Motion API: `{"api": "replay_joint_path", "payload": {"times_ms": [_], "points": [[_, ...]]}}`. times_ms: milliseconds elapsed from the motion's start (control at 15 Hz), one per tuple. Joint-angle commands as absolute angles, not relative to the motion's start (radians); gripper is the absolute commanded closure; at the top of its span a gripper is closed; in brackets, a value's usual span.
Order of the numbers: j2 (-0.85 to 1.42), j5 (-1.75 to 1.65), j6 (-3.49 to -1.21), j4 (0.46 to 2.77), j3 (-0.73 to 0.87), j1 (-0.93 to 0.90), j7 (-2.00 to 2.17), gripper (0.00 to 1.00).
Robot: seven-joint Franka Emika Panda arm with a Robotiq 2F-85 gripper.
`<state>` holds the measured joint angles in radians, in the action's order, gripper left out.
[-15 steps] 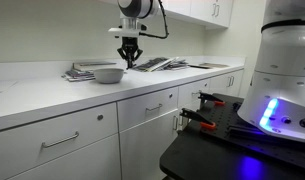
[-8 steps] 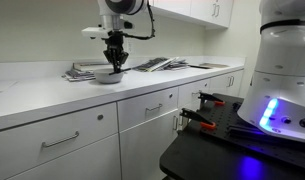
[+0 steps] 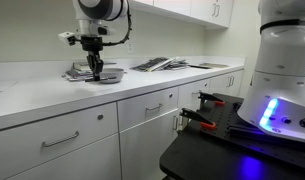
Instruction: Move the pen to the left
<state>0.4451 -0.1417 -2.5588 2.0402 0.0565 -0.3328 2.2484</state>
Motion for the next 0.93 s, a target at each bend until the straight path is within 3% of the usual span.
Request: {"api": "replay_joint_path", "payload": {"times_ms": [0, 867], "points": [[0.553, -0.079, -2.497, 1.903, 0.043, -0.330, 2.269, 0.97], [0.639, -0.092, -2.461, 1.789, 0.082, -0.360, 2.269, 0.97]]}}
